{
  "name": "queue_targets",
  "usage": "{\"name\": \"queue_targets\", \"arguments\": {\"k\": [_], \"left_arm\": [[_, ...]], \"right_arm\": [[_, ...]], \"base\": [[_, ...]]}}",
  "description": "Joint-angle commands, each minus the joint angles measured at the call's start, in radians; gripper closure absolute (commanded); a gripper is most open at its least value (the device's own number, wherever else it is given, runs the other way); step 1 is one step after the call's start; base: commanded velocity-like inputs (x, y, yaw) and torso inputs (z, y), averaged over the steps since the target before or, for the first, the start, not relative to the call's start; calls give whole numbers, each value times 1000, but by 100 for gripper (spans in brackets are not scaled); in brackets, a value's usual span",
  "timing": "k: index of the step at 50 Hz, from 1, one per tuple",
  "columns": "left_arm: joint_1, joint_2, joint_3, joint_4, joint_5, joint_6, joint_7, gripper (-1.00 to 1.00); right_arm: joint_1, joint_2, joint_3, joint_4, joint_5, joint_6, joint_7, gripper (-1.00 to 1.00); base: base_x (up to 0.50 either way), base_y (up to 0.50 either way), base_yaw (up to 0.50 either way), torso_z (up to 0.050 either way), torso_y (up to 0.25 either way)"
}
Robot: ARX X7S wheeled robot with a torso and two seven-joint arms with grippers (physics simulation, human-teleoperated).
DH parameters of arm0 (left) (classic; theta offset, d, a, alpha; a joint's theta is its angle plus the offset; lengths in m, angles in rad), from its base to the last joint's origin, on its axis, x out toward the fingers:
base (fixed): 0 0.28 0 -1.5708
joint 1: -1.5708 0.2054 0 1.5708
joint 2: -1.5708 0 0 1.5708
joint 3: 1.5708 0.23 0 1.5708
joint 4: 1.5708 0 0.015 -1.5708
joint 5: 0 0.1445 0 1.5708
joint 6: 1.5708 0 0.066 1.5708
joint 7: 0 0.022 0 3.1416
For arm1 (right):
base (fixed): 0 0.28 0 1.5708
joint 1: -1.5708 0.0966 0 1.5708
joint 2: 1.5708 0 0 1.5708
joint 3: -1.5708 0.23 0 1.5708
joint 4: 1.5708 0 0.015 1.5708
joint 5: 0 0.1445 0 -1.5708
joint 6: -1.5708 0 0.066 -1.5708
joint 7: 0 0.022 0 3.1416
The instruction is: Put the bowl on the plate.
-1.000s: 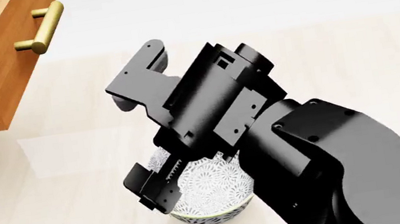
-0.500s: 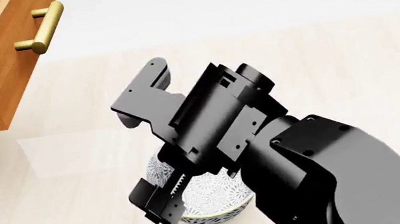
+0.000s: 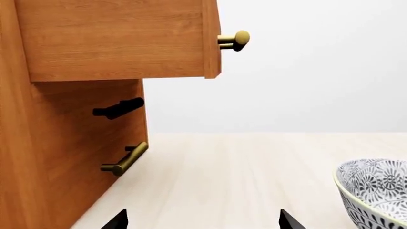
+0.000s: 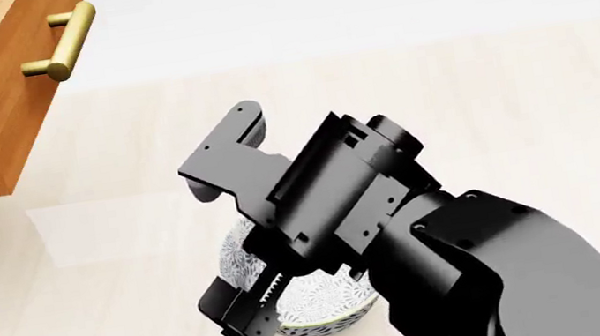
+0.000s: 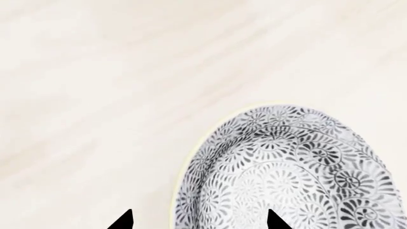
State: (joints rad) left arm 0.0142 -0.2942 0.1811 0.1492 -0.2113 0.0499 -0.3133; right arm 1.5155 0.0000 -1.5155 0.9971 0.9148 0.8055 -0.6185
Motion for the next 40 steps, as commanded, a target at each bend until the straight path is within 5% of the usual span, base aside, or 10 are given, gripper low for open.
{"name": "queue_targets", "arguments": {"k": [1, 40], "left_arm": [[1, -3, 2, 2, -2, 1, -4, -100], [6, -12, 12, 0, -11, 12, -14, -100]], "right_arm": [[-24, 0, 0, 16, 6, -14, 1, -100], [-109, 0, 7, 47, -54, 1, -10, -100]], "base": [[0, 0, 0, 0, 0], [0, 0, 0, 0, 0]]}}
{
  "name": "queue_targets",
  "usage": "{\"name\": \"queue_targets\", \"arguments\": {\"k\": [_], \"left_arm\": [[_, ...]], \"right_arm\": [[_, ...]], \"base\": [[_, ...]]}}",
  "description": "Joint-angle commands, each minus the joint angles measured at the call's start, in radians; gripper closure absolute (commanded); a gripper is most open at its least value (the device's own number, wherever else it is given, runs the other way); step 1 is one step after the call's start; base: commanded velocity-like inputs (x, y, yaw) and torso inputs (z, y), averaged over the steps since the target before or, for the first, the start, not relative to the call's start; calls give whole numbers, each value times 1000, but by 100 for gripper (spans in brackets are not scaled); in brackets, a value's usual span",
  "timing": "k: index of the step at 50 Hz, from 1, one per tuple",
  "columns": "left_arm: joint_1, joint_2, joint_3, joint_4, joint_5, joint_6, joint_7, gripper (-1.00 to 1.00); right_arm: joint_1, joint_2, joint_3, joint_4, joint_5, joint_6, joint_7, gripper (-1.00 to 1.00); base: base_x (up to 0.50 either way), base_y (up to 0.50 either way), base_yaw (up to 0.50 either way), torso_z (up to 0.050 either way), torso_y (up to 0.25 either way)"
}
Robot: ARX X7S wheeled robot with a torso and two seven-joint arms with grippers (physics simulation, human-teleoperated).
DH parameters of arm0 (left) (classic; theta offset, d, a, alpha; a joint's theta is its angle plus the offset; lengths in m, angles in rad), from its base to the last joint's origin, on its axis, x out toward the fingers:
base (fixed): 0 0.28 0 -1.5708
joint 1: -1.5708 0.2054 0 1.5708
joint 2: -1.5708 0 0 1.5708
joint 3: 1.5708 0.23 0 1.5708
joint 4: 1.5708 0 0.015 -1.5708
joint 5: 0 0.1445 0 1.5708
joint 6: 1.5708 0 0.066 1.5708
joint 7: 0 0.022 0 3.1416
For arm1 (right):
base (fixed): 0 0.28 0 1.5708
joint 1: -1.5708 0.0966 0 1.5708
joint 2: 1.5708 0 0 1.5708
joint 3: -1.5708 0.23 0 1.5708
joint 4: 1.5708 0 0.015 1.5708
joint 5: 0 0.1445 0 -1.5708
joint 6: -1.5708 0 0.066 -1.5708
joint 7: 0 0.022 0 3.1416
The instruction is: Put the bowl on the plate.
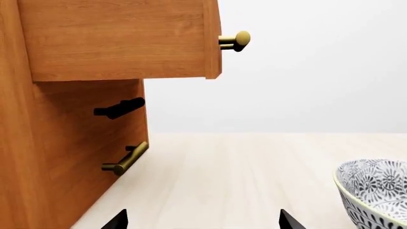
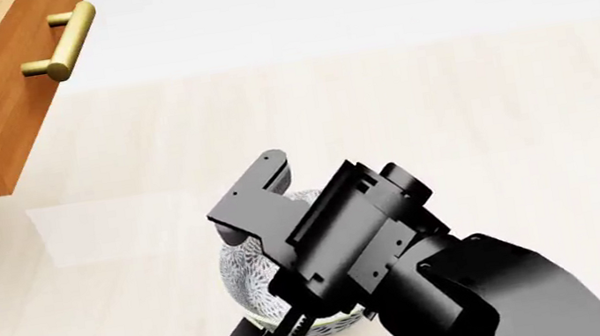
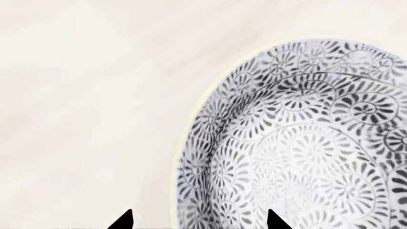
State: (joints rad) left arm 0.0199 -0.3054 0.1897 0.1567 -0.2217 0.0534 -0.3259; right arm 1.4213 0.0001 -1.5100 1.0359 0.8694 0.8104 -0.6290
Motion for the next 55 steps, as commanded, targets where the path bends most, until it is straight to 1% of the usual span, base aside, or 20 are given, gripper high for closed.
{"name": "queue_targets", "arguments": {"k": [1, 6, 13, 15, 54, 55], "left_arm": [[0, 2, 4, -23, 2, 22, 1, -100], [-9, 15, 9, -108, 12, 93, 15, -100], [-23, 44, 17, -273, 32, 239, 39, -100], [-21, 39, 17, -248, 29, 217, 34, -100], [-24, 29, 26, -248, 18, 220, 24, -100], [-24, 28, 26, -248, 18, 221, 24, -100]], "right_arm": [[-17, 0, 1, 10, -11, -6, -1, -100], [-25, 0, 1, 9, -21, -4, 0, -100], [-32, 0, 3, 15, -24, -7, 5, -100], [-34, 0, 3, 16, -25, -8, 7, -100], [-53, 0, 3, 12, -78, -13, -1, -100], [-53, 0, 2, 12, -80, -14, 0, 100]], "base": [[0, 0, 0, 0, 0], [0, 0, 0, 0, 0], [0, 0, 0, 0, 0], [0, 0, 0, 0, 0], [0, 0, 0, 0, 0], [0, 0, 0, 0, 0]]}}
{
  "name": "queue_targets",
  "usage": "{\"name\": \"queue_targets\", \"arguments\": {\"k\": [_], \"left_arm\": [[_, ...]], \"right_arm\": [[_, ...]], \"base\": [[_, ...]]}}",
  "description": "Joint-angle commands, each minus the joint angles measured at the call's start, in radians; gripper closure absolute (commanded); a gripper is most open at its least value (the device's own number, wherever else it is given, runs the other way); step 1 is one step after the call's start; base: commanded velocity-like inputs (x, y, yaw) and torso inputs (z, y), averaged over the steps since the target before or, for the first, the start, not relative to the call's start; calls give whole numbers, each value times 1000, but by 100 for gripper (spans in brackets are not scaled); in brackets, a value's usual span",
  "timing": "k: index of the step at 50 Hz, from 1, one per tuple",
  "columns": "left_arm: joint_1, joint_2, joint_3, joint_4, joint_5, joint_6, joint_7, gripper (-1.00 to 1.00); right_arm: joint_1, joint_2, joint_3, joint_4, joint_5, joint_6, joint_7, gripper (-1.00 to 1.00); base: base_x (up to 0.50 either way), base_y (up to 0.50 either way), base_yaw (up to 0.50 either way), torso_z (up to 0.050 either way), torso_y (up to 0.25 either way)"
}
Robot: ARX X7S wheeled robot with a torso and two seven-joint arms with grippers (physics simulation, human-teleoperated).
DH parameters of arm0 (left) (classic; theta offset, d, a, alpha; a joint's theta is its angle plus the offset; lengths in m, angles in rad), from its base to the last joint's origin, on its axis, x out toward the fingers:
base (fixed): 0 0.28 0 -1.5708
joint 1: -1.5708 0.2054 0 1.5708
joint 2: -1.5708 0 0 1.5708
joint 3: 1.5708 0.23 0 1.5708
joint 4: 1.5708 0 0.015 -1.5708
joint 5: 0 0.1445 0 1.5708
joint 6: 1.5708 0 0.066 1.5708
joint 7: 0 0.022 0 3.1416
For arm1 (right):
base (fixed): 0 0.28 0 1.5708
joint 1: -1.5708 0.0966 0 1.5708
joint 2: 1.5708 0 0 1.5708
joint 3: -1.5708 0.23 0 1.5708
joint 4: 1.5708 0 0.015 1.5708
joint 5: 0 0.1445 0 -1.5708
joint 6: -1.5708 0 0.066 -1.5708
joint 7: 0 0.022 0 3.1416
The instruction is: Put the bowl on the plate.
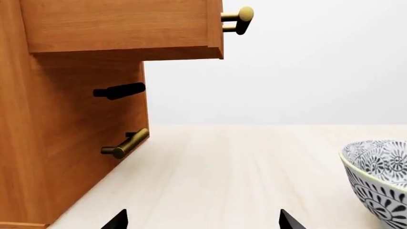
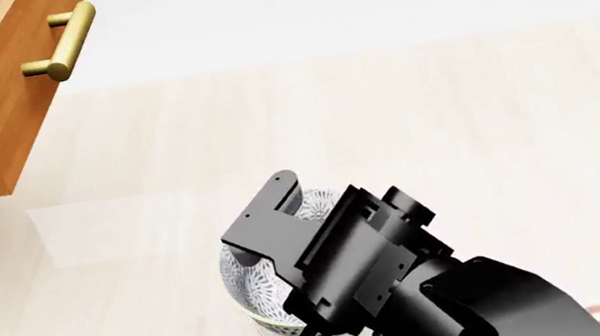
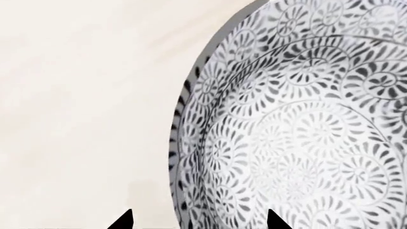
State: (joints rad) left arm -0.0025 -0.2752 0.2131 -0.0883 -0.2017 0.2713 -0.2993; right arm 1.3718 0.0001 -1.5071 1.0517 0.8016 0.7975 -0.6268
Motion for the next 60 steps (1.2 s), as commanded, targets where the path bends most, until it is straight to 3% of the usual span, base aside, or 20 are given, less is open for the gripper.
{"name": "queue_targets", "arguments": {"k": [1, 18, 40, 60], "left_arm": [[-1, -2, 2, -2, -3, 3, -3, -100], [-4, -6, 8, -2, -7, 3, -6, -100], [10, -19, 9, 24, -26, 2, -6, -100], [12, -24, 12, 39, -34, 2, -13, -100]], "right_arm": [[-5, 0, -1, -6, -14, -1, -1, 100], [0, 0, -1, -5, -32, 5, 9, 100], [237, 2, -17, 50, -210, 88, -23, 100], [460, 300, 91, -551, -82, 505, 222, 100]], "base": [[0, 0, 0, 0, 0], [0, 0, 0, 0, 0], [0, 0, 0, 0, 0], [0, 0, 0, 0, 0]]}}
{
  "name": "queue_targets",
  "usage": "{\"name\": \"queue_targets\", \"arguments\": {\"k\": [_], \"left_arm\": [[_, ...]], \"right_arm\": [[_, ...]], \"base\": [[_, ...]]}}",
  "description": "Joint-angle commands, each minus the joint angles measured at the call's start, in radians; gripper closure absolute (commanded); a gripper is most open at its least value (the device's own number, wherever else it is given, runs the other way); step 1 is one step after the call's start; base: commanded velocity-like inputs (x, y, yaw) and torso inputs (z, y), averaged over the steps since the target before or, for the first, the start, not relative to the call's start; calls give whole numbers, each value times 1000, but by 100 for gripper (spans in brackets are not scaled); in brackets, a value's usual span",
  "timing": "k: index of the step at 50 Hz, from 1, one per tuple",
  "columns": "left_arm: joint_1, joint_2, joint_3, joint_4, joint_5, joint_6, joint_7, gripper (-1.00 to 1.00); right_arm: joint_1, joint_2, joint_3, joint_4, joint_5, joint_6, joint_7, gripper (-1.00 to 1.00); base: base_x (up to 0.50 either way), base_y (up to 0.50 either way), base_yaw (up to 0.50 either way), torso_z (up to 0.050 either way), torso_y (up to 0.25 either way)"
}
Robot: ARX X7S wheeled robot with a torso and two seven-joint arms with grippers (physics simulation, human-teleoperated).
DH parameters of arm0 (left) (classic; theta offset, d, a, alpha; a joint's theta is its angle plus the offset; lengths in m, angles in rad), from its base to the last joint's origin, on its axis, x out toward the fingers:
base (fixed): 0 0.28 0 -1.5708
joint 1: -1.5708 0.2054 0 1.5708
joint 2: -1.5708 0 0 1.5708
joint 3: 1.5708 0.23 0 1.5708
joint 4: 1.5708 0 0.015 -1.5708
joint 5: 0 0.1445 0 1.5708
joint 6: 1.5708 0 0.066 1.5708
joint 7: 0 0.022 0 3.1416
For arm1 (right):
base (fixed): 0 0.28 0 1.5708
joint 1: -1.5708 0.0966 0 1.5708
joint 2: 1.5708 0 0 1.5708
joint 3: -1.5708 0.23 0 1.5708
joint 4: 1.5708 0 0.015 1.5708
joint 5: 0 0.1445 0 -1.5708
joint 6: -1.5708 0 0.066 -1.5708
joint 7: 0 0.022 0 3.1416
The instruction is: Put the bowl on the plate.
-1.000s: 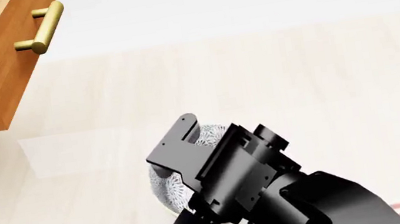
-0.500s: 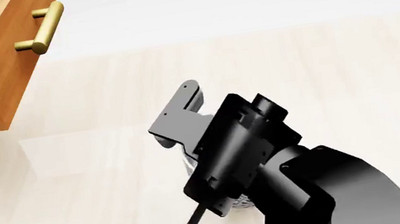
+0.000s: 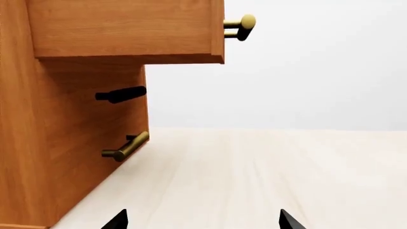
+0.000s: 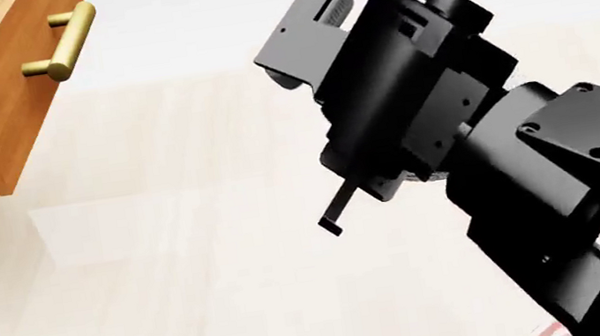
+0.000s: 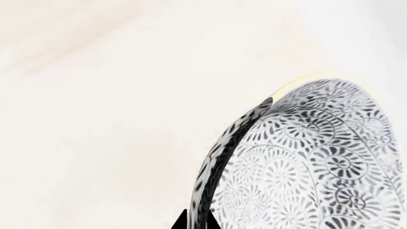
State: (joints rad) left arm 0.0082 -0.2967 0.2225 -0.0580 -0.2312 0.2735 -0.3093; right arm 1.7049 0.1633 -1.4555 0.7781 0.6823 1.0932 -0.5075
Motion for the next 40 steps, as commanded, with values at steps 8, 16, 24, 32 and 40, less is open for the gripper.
{"name": "queue_targets", "arguments": {"k": [8, 16, 24, 32, 40], "left_arm": [[-7, 1, 7, -1, -7, 2, -2, -100], [-3, -2, 7, 6, -7, 4, -5, -100], [0, -3, 13, 0, -7, 8, -4, -100], [6, -5, 12, -6, -11, 17, -4, -100], [5, -6, 16, -10, -12, 19, -3, -100]], "right_arm": [[177, 225, 58, -437, 95, 375, 157, 100], [227, 302, 53, -553, 217, 474, 229, 100], [340, 377, -65, -608, 537, 472, 423, 100], [395, 447, -162, -654, 758, 467, 557, 100], [412, 538, -239, -719, 967, 459, 708, 100]], "base": [[0, 0, 0, 0, 0], [0, 0, 0, 0, 0], [0, 0, 0, 0, 0], [0, 0, 0, 0, 2], [0, 0, 0, 0, 0]]}}
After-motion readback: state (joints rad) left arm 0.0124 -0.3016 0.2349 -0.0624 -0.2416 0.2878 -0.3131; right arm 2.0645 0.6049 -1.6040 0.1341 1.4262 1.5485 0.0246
